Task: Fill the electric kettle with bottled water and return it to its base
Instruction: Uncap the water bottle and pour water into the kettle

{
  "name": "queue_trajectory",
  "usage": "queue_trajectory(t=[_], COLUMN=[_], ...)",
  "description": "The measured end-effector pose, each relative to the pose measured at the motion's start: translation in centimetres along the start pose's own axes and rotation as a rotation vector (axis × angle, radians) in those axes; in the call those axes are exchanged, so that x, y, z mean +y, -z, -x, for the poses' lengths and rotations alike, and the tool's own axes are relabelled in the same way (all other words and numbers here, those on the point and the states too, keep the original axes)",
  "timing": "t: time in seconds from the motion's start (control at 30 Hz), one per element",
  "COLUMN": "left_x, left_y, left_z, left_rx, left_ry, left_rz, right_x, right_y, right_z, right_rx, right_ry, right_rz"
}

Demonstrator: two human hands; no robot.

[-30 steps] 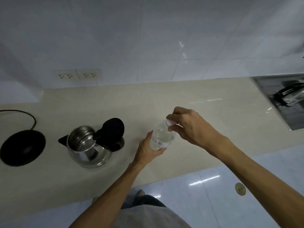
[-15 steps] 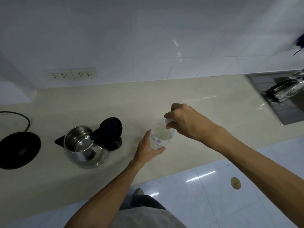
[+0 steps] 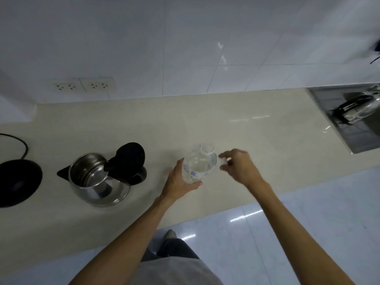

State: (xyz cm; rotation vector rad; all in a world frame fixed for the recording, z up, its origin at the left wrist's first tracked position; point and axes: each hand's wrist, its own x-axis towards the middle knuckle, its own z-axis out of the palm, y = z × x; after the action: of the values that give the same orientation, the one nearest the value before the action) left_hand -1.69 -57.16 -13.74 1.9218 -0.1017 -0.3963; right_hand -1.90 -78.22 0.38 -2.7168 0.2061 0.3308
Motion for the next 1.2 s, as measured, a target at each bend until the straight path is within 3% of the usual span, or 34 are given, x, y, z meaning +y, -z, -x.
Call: queue_trajectory(t=[0.07,0.13,0.5,0.57,0.7,0.8,0.93,1.2], left_x=[0.1,0.1,0.3,0.2,0.1,0.2,-0.3,-0.5], left_y=[0.0,0.1,0.5,0.6,0.6,0.4,0.4,1.1], left_z=[0.0,0.0,-0.1,-0.1,-0.1,-0.1,-0.5,0.7], left_rx=[-0.013,-0.021,-0.049,-0.057,-0.018,-0.045,-0.126,-0.075], left_ry=[0.027,0.044,0.065,0.064,0.038,0.004,0.036,0.061], left_rz=[0.004,-0.001,-0.018,-0.012,-0.022,-0.008,0.01,-0.101], right_x=[1.7,2.6,5.2,5.0,3.3,1.1,-1.8,-4.8], right_y=[-4.6,-8.3,-13.3,-12.5,-8.6,-6.2,-6.4,-7.5], right_z=[0.5,1.4,2.8,3.0,3.2,2.9,1.8,2.5], right_rx=[-0.207,-0.29,-0.221,-0.119,0.251,0.219,0.09,0.358], right_ry=[-0.134,-0.217,-0.19,-0.169,-0.048,0.153,0.23,0.173], right_rz=[0.044,0.017,0.014,-0.046,-0.527,-0.653,-0.721,-0.743])
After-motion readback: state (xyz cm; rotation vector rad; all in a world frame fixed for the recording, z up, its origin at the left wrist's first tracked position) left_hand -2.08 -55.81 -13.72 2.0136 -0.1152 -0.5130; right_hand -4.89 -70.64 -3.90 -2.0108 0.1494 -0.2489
